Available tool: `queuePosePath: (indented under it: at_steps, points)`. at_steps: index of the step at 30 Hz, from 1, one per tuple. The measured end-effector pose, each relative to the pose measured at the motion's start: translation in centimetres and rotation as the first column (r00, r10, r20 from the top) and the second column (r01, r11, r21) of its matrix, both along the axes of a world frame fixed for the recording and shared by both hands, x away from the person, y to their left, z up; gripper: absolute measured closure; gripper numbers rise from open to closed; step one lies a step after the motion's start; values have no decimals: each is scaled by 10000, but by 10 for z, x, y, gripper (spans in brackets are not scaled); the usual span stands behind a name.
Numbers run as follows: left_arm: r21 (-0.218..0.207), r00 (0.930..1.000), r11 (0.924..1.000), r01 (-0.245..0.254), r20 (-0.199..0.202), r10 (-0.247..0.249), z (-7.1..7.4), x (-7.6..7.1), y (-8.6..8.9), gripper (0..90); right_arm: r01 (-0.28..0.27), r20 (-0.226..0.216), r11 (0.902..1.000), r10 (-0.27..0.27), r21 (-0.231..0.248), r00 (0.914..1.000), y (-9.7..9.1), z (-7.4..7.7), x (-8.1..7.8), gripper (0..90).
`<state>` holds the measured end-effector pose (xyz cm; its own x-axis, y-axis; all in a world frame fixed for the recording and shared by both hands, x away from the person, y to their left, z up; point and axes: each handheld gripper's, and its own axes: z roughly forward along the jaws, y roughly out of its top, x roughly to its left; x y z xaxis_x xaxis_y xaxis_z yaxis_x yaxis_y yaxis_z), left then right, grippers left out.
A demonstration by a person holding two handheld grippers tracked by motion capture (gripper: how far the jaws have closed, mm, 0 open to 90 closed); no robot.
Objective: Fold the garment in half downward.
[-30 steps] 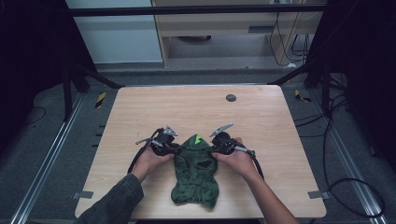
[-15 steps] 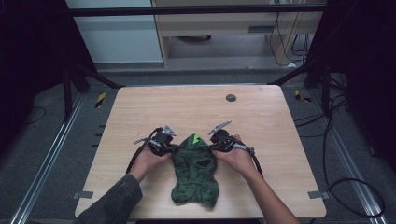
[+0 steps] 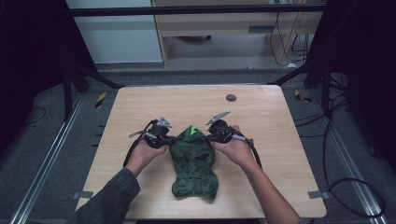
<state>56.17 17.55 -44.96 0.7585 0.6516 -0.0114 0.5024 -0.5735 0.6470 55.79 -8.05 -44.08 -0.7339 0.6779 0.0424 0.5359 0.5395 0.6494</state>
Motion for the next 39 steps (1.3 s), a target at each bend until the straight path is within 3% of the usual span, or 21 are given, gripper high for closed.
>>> queuePosePath:
  at_steps: [39]
  points:
    - [-23,9974,10000,-17,724,19,43,9,6,880,-74,755,10000,70,49,9971,1,42,8,846]
